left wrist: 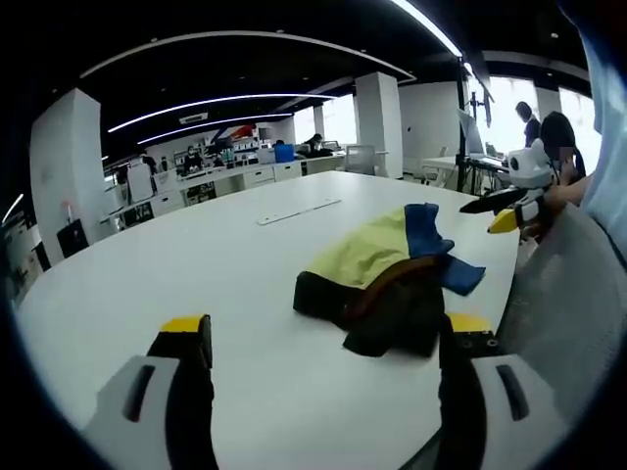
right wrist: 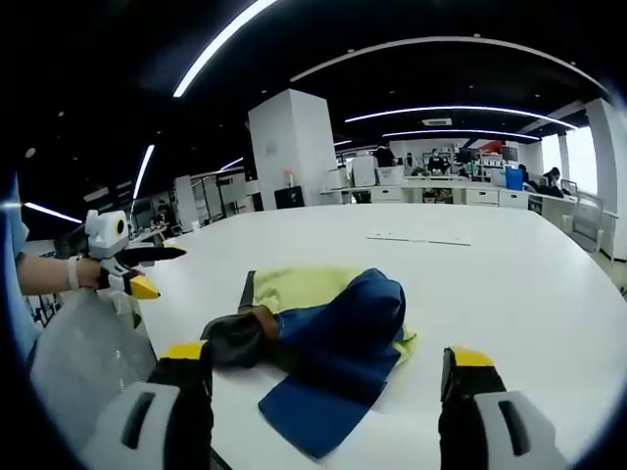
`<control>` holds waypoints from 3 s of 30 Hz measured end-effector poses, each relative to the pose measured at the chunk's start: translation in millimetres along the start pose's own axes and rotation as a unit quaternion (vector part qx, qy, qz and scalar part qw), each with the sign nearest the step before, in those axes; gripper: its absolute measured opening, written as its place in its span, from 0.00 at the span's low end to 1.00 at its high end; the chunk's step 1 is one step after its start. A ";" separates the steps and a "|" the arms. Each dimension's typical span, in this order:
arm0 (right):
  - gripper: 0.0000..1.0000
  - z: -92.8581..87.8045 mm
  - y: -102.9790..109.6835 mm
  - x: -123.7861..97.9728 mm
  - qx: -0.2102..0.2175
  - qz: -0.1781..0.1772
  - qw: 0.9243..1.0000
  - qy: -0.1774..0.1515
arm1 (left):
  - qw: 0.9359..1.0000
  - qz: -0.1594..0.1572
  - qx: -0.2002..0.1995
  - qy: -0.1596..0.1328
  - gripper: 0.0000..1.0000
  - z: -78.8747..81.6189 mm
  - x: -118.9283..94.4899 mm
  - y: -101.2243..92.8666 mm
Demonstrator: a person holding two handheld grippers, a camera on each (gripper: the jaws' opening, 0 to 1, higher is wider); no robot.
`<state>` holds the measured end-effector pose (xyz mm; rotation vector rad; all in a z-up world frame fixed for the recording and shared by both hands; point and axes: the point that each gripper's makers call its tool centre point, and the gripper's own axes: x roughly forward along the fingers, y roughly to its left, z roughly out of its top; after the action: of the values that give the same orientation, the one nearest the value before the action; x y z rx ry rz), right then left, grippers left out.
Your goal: Fold the garment on the visible template until the final outline fits inside the template.
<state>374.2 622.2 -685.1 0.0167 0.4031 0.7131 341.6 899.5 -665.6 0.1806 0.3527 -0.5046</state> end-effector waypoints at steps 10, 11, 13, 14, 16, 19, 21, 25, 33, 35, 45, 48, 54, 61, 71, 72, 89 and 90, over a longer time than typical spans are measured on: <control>0.98 -0.7 -0.3 -0.3 0.002 -0.001 1.000 0.001 | 1.000 0.002 0.000 -0.002 0.93 0.7 -0.7 0.8; 0.98 -0.9 -0.3 -0.2 0.002 -0.001 1.000 0.001 | 1.000 0.003 0.000 -0.001 0.93 0.6 -0.7 1.0; 0.98 -1.2 -0.3 -0.1 0.002 -0.001 1.000 0.002 | 1.000 0.003 0.000 -0.001 0.93 0.5 -0.9 1.1; 0.97 -1.3 -0.1 0.0 0.001 0.000 1.000 0.003 | 1.000 0.004 0.000 -0.001 0.93 0.6 -0.9 1.1; 0.97 -1.6 -0.3 0.0 0.000 -0.001 1.000 0.003 | 1.000 0.003 0.000 -0.002 0.93 0.9 -0.9 0.8; 0.97 -1.3 -1.3 -0.3 0.004 -0.003 1.000 0.002 | 1.000 0.001 0.000 -0.001 0.93 0.5 -0.7 0.2; 0.97 -1.8 -2.0 -0.4 0.005 -0.005 1.000 0.002 | 1.000 0.000 0.000 0.000 0.93 0.0 -0.1 -0.8; 0.97 -1.8 -2.5 -0.5 0.004 -0.005 1.000 0.002 | 1.000 -0.001 0.000 0.002 0.93 -0.5 0.1 -1.3; 0.96 -2.8 -2.1 -0.2 0.000 -0.003 1.000 0.006 | 1.000 -0.001 0.001 0.004 0.92 -0.7 0.4 -1.5; 0.96 -2.9 -1.6 0.0 0.001 -0.001 1.000 0.007 | 1.000 -0.001 0.001 0.003 0.92 -0.6 0.5 -1.5; 0.95 -2.2 -2.6 -0.5 0.005 -0.002 1.000 0.006 | 1.000 -0.009 0.009 0.015 0.92 -4.1 2.3 -5.5; 0.95 -1.8 -2.7 -0.5 0.005 -0.002 1.000 0.006 | 0.999 -0.011 0.022 0.023 0.91 -5.9 3.1 -7.8; 0.93 4.9 -5.5 -1.4 -0.011 -0.005 1.000 -0.002 | 0.999 -0.014 0.040 0.023 0.86 -3.2 3.5 -8.6; 0.85 6.3 -15.2 1.4 -0.067 0.013 0.997 0.028 | 0.997 -0.024 0.072 0.009 0.76 11.3 13.8 -8.1; 0.69 19.2 -26.4 14.4 -0.150 0.036 0.987 0.047 | 0.988 -0.069 0.134 0.025 0.54 15.9 54.2 -8.8; 0.66 20.1 -25.7 15.9 -0.156 0.042 0.986 0.047 | 0.988 -0.070 0.138 0.026 0.53 15.6 57.1 -8.5; 0.32 11.4 13.2 50.0 -0.452 0.171 0.867 0.121 | 0.985 -0.083 0.149 0.038 0.37 4.7 71.4 -21.4; 0.30 6.7 14.4 51.7 -0.479 0.180 0.849 0.129 | 0.986 -0.080 0.142 0.035 0.37 5.9 70.3 -20.6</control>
<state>402.9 667.0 -695.1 -0.9862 0.2624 1.2376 390.4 849.3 -688.1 0.4498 0.3653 -0.7087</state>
